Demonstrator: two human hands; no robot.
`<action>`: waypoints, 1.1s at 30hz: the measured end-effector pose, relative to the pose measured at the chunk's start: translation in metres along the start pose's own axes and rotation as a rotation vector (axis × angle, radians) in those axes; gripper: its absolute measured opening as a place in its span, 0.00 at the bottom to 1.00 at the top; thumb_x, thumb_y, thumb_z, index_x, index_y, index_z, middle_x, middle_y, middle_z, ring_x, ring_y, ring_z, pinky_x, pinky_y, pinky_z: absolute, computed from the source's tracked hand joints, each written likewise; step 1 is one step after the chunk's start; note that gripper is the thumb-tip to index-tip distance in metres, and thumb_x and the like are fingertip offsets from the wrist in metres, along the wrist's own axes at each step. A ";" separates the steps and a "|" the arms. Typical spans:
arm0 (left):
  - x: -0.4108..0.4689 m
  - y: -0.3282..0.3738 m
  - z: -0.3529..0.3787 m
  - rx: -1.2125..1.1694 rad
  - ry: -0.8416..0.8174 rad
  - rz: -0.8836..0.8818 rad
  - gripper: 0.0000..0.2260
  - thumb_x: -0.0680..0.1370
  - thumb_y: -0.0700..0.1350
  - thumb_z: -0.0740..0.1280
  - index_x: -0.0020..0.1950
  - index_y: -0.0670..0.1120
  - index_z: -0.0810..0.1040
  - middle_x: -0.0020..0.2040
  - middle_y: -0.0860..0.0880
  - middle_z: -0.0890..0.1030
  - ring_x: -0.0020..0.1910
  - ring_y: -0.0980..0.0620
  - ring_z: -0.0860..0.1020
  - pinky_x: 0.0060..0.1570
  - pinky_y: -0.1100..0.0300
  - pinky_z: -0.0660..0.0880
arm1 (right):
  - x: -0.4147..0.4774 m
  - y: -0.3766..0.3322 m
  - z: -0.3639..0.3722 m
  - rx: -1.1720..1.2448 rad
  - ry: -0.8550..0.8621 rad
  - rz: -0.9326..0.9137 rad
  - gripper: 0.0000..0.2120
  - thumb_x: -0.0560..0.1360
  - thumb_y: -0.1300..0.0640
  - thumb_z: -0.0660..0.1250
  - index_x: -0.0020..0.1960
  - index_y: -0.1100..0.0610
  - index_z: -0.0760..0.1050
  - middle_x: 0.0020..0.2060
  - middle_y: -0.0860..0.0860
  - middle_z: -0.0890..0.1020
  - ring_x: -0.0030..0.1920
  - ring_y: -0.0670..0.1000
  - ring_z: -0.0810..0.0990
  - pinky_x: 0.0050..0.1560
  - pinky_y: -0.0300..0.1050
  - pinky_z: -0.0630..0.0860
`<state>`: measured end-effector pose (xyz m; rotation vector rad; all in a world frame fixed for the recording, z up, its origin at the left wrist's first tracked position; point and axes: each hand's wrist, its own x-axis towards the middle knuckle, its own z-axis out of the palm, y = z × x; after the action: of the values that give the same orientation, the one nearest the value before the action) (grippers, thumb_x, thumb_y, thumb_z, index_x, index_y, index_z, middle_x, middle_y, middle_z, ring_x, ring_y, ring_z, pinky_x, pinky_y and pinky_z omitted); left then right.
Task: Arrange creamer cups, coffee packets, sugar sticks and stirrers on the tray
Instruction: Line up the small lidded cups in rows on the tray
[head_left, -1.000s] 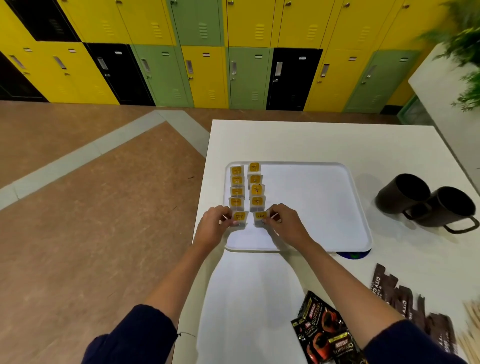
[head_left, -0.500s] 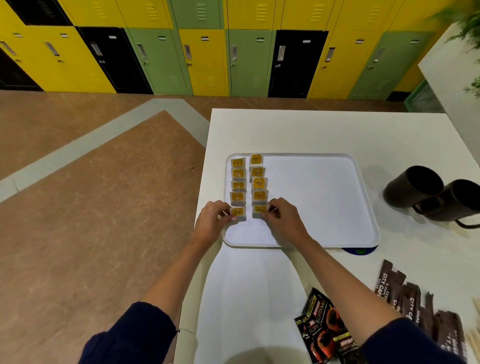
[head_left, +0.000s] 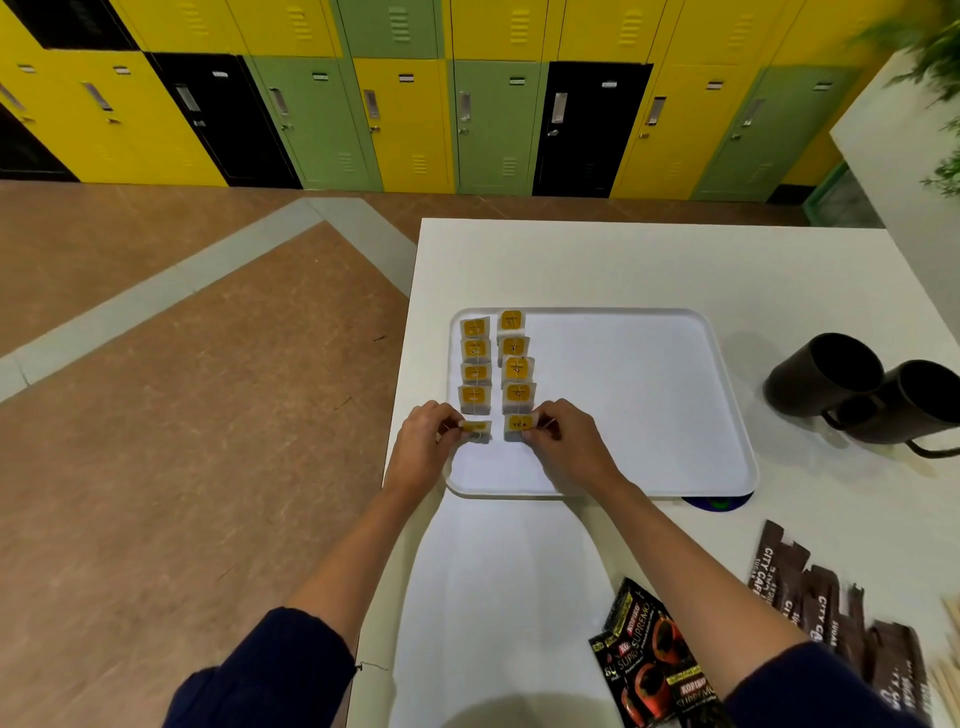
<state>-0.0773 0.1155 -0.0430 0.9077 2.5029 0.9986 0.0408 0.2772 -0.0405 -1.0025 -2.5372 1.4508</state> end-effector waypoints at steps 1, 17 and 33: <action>-0.001 0.000 0.000 -0.007 0.001 -0.008 0.03 0.76 0.39 0.68 0.48 0.40 0.79 0.43 0.49 0.76 0.43 0.52 0.72 0.38 0.72 0.65 | 0.000 0.001 0.000 0.007 0.000 0.000 0.06 0.74 0.59 0.69 0.48 0.59 0.75 0.45 0.52 0.78 0.43 0.50 0.76 0.40 0.30 0.70; -0.001 -0.002 -0.001 -0.038 -0.020 -0.020 0.06 0.75 0.42 0.70 0.48 0.40 0.79 0.43 0.52 0.74 0.43 0.53 0.72 0.39 0.73 0.65 | 0.004 0.006 0.007 -0.013 0.038 -0.013 0.08 0.73 0.57 0.71 0.49 0.58 0.76 0.47 0.53 0.77 0.41 0.47 0.76 0.42 0.33 0.73; -0.005 0.001 -0.001 -0.107 -0.003 -0.017 0.07 0.74 0.41 0.69 0.49 0.40 0.77 0.44 0.50 0.75 0.44 0.49 0.75 0.43 0.62 0.72 | 0.002 0.005 0.001 0.001 0.008 -0.016 0.09 0.71 0.60 0.72 0.49 0.57 0.76 0.47 0.52 0.78 0.40 0.45 0.75 0.41 0.31 0.71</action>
<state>-0.0733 0.1119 -0.0413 0.8543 2.4243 1.1129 0.0415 0.2796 -0.0457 -0.9831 -2.5327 1.4415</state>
